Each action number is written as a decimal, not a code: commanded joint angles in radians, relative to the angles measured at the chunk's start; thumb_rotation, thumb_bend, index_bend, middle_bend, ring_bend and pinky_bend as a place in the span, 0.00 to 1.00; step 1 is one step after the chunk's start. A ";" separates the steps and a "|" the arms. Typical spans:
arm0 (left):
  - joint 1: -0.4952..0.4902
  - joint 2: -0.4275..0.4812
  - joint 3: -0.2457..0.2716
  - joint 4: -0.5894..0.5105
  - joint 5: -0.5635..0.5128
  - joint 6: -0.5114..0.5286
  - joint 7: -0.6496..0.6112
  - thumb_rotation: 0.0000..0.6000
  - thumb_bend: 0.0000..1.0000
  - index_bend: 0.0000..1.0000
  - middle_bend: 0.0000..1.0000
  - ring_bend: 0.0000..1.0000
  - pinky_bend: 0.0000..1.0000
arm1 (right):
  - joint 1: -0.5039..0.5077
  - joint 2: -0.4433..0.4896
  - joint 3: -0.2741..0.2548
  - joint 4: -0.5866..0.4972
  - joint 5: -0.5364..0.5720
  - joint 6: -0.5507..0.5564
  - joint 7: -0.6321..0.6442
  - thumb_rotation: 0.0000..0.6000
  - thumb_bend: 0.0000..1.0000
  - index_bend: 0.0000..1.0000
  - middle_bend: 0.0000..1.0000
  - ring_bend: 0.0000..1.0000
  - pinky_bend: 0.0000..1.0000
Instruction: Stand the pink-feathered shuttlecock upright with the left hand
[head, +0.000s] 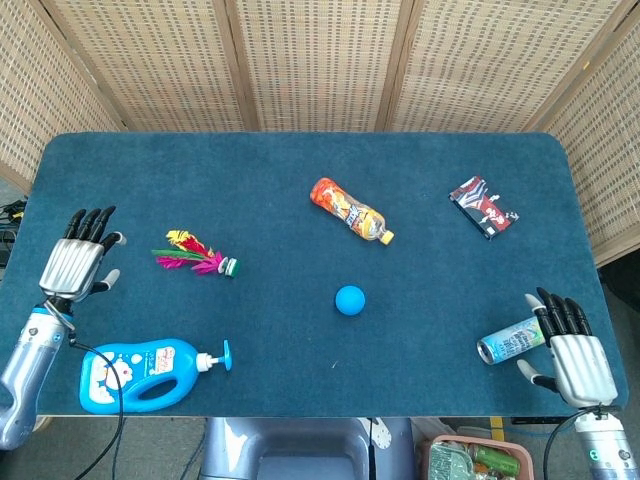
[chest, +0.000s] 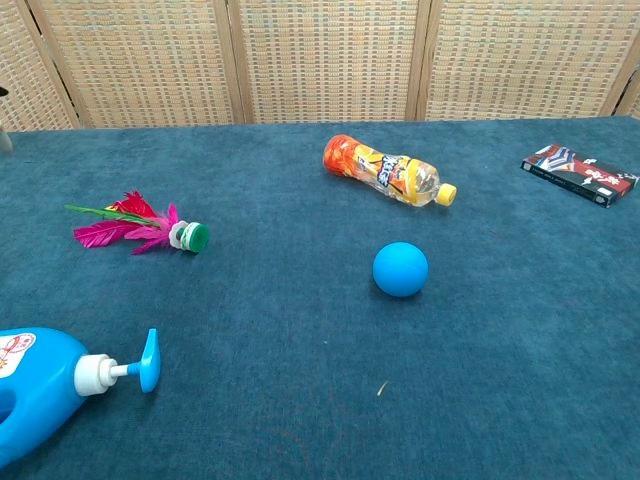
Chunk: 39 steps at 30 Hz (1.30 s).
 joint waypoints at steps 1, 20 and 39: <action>-0.036 -0.037 -0.001 0.040 -0.032 -0.050 0.016 1.00 0.31 0.36 0.00 0.00 0.00 | 0.002 0.000 0.002 0.005 0.007 -0.005 0.008 1.00 0.19 0.00 0.00 0.00 0.02; -0.134 -0.209 0.024 0.283 -0.064 -0.145 -0.014 1.00 0.32 0.42 0.00 0.00 0.00 | 0.014 -0.004 0.014 0.038 0.050 -0.043 0.045 1.00 0.19 0.00 0.00 0.00 0.02; -0.190 -0.316 0.024 0.416 -0.072 -0.170 -0.034 1.00 0.34 0.49 0.00 0.00 0.00 | 0.015 0.002 0.019 0.051 0.069 -0.053 0.081 1.00 0.18 0.00 0.00 0.00 0.02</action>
